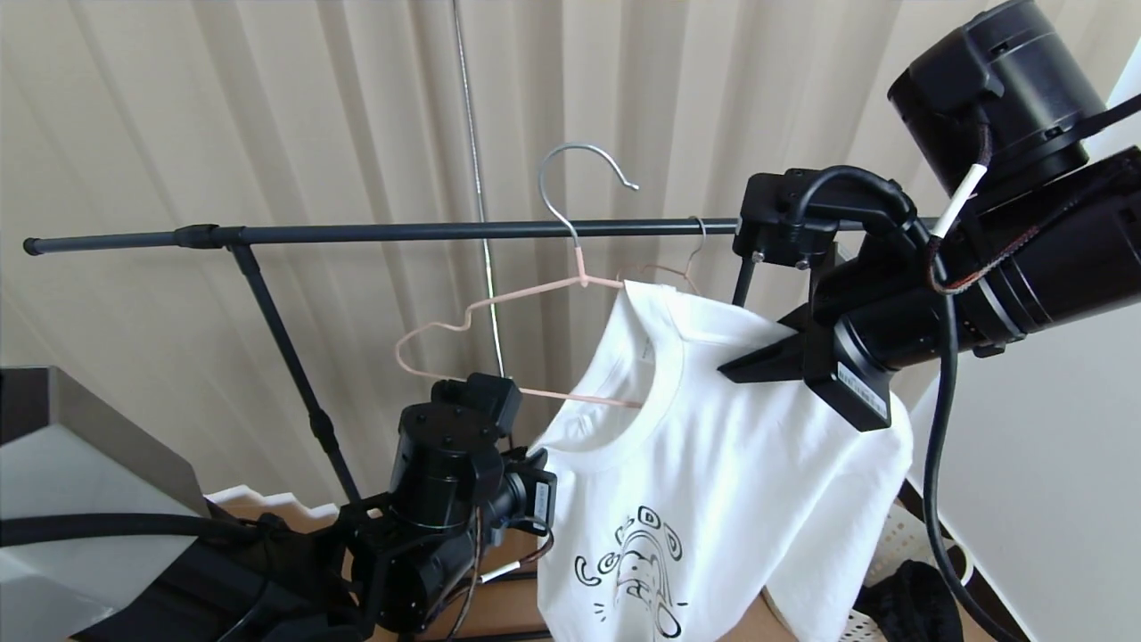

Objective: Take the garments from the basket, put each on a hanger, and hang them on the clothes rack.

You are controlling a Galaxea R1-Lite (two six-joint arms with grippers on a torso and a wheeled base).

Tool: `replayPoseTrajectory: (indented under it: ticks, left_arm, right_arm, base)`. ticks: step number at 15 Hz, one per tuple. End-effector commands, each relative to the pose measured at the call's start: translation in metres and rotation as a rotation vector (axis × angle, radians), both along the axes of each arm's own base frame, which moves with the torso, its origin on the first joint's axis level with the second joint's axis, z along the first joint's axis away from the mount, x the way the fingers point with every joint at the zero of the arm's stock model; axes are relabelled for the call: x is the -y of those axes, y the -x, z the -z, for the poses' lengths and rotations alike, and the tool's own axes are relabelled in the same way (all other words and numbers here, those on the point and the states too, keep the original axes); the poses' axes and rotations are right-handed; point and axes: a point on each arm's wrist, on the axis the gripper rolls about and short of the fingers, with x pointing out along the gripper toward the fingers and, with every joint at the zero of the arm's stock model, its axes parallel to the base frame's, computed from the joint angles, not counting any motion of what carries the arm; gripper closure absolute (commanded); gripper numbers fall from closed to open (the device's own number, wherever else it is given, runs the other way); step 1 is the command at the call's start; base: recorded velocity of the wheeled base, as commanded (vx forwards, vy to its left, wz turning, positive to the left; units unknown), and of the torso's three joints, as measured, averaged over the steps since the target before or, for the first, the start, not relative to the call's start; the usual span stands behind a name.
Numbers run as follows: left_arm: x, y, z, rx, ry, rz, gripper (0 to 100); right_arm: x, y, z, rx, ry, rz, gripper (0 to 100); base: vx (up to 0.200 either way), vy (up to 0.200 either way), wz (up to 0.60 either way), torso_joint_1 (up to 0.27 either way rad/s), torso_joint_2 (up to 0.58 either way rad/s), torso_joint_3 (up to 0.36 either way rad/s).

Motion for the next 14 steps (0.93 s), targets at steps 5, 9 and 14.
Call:
replayPoseTrajectory:
  ticks: [5, 9, 14]
  left_arm:
    - [-0.034, -0.001, -0.022, 0.043, 0.031, -0.085, 100]
    - [-0.049, -0.004, -0.026, 0.056, 0.028, -0.129, 100]
    - [-0.065, -0.013, -0.028, 0.063, 0.025, -0.188, 100]
  right_arm:
    - [0.020, -0.006, 0.020, 0.006, -0.010, 0.066, 100]
    - [0.021, -0.006, 0.037, -0.004, -0.004, 0.069, 100]
    - [0.029, 0.000, 0.041, -0.011, -0.002, 0.083, 100]
  base:
    - [0.000, 0.000, 0.00, 0.000, 0.00, 0.000]
    - [0.000, 0.000, 0.00, 0.000, 0.00, 0.000]
    - [0.000, 0.000, 0.00, 0.000, 0.00, 0.000]
